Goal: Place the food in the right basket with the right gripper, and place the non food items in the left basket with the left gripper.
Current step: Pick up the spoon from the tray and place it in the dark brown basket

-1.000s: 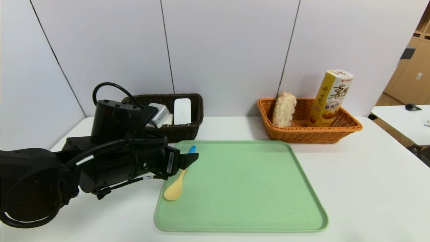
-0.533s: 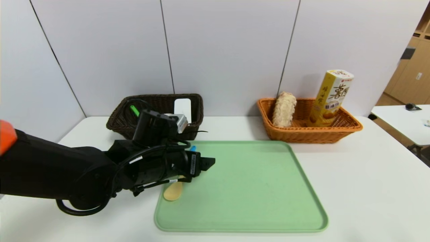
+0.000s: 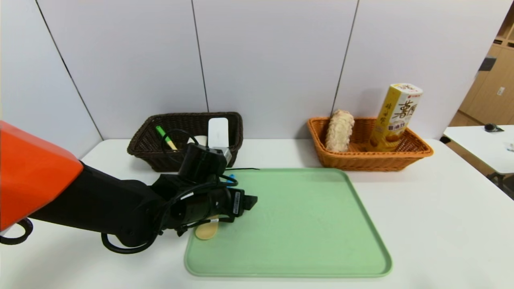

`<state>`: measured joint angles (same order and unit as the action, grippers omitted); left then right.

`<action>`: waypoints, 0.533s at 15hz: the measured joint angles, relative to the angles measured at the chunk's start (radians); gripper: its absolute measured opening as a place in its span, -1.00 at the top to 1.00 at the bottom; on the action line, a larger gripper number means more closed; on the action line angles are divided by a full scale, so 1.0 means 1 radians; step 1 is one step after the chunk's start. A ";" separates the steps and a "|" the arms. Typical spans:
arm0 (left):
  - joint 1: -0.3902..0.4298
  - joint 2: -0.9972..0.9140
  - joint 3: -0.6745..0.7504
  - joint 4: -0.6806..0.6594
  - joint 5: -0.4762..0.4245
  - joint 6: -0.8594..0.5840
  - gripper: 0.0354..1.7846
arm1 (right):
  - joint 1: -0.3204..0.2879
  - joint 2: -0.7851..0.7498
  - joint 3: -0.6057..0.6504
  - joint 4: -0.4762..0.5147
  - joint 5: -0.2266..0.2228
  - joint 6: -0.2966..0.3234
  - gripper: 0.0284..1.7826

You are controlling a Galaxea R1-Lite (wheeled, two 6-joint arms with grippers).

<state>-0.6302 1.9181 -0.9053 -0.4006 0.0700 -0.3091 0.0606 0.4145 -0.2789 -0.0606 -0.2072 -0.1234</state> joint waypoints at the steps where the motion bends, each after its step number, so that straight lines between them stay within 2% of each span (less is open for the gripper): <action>1: 0.001 0.006 0.000 -0.001 0.001 0.005 -0.89 | 0.000 0.000 0.000 0.000 0.000 0.000 -0.90; 6: 0.002 0.016 0.000 0.002 0.011 0.029 -0.89 | 0.000 0.000 0.000 0.000 0.000 0.000 -0.90; 8: 0.004 0.017 0.001 0.004 0.017 0.040 -0.51 | 0.000 0.000 0.000 0.000 -0.001 0.000 -0.90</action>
<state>-0.6262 1.9353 -0.9043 -0.3968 0.0866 -0.2694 0.0606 0.4145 -0.2794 -0.0606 -0.2081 -0.1230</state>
